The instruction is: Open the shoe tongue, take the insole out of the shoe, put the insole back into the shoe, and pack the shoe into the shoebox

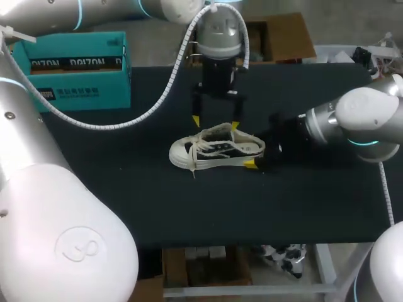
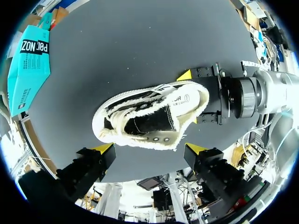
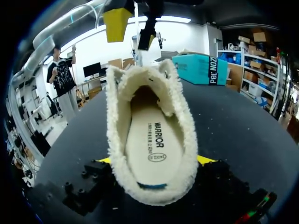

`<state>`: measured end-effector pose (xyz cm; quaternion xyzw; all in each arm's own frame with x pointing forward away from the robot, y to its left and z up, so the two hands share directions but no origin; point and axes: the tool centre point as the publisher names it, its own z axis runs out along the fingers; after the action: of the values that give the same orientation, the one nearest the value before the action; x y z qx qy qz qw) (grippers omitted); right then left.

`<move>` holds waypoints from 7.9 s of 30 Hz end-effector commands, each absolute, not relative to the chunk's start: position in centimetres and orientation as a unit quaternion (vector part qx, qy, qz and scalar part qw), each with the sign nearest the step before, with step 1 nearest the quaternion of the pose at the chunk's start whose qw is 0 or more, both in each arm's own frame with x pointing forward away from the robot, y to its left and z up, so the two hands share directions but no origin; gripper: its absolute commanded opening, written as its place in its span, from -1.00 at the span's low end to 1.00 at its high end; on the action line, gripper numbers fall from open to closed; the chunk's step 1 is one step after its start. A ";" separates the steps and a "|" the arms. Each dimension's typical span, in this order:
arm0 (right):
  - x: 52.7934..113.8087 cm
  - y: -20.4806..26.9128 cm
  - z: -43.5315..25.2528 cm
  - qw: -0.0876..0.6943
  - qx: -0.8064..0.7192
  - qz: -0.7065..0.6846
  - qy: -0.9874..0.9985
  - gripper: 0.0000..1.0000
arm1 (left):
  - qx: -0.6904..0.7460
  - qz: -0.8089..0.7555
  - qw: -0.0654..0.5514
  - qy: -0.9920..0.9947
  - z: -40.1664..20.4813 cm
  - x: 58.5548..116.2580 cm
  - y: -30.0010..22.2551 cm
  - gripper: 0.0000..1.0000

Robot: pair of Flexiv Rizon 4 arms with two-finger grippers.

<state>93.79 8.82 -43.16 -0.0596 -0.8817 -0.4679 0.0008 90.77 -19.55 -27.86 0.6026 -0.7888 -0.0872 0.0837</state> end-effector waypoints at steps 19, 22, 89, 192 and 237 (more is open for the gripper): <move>94.0 8.8 -44.0 -0.001 -0.060 -0.468 -0.882 -1.00 | 0.619 -0.214 0.033 -0.755 -31.8 92.4 -22.8 -0.14; 94.0 8.8 -44.0 -0.001 -0.060 -0.468 -0.882 -1.00 | 0.619 -0.218 0.033 -0.754 -32.0 92.4 -22.7 -0.20; 94.0 8.8 -44.0 -0.001 -0.060 -0.468 -0.882 -1.00 | 0.626 0.102 0.057 -0.771 -25.6 90.0 -12.0 -1.00; 94.0 8.8 -44.0 -0.001 -0.060 -0.468 -0.882 -1.00 | 0.031 0.037 0.097 -0.994 -41.0 87.9 -20.2 -0.51; 94.0 8.8 -44.0 -0.001 -0.060 -0.468 -0.882 -1.00 | 0.081 -0.025 -0.137 -0.987 -48.4 94.9 -19.9 -1.00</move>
<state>93.80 8.73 -43.21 -0.0608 -0.8819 -0.4675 -0.0023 92.60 -20.70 -40.00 0.0803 -0.9879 -0.0333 -0.1281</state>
